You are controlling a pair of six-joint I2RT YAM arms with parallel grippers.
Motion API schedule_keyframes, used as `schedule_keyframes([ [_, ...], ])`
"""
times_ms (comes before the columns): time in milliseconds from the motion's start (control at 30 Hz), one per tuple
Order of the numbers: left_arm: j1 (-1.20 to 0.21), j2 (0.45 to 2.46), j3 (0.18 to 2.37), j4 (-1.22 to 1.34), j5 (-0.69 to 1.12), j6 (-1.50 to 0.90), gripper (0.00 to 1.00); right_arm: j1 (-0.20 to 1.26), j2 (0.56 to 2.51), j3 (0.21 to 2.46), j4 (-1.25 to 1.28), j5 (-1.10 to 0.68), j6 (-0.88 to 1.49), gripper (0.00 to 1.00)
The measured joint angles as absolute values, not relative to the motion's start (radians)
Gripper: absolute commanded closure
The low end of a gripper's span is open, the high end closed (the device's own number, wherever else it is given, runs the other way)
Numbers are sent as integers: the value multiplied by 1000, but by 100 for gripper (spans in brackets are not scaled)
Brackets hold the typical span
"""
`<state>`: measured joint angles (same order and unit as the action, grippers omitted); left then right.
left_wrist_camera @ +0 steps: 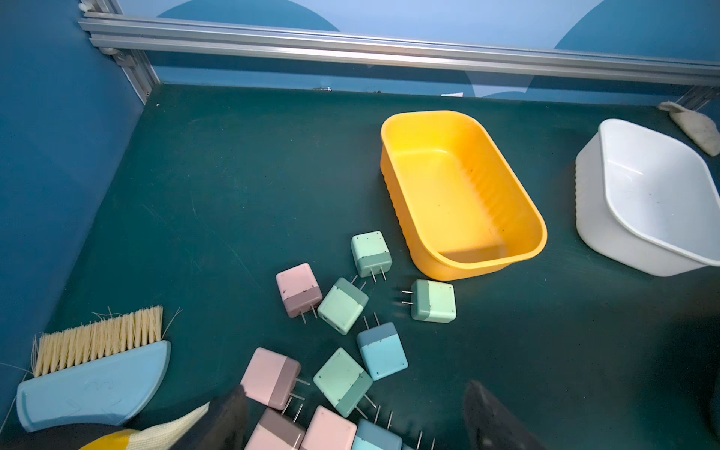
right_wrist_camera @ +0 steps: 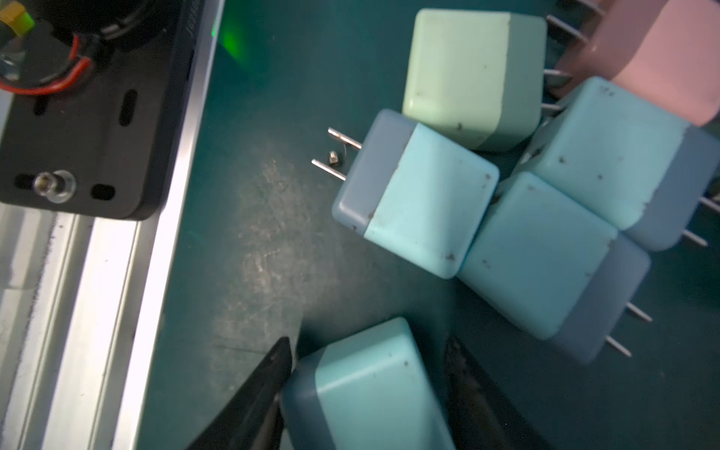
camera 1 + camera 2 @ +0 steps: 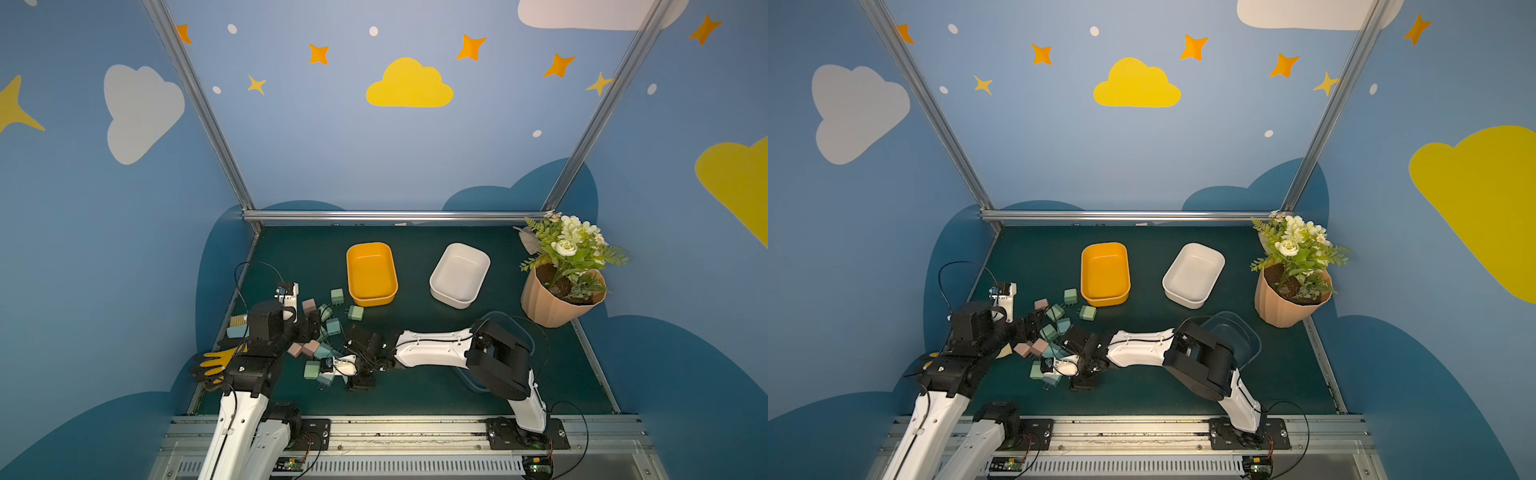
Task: Place the plugs by color into the storage box
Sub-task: Pick up the plug from the center of the board, then place the plug in the storage box.
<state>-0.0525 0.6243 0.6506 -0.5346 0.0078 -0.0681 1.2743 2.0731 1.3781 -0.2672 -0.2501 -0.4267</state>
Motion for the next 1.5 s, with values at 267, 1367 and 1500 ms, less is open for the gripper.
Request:
schedule_keyframes([
  [267,-52,621,645,-529,16,-55,14,1274,2067,1383,-289,-229,-403,59],
  [1367,-74,609,590,-485,201,9,17,1094,1850,1172,-219,-171,-71,67],
  [1500,-89,611,572,-463,282,21,19,1067,1847,1172,-222,-158,-42,69],
])
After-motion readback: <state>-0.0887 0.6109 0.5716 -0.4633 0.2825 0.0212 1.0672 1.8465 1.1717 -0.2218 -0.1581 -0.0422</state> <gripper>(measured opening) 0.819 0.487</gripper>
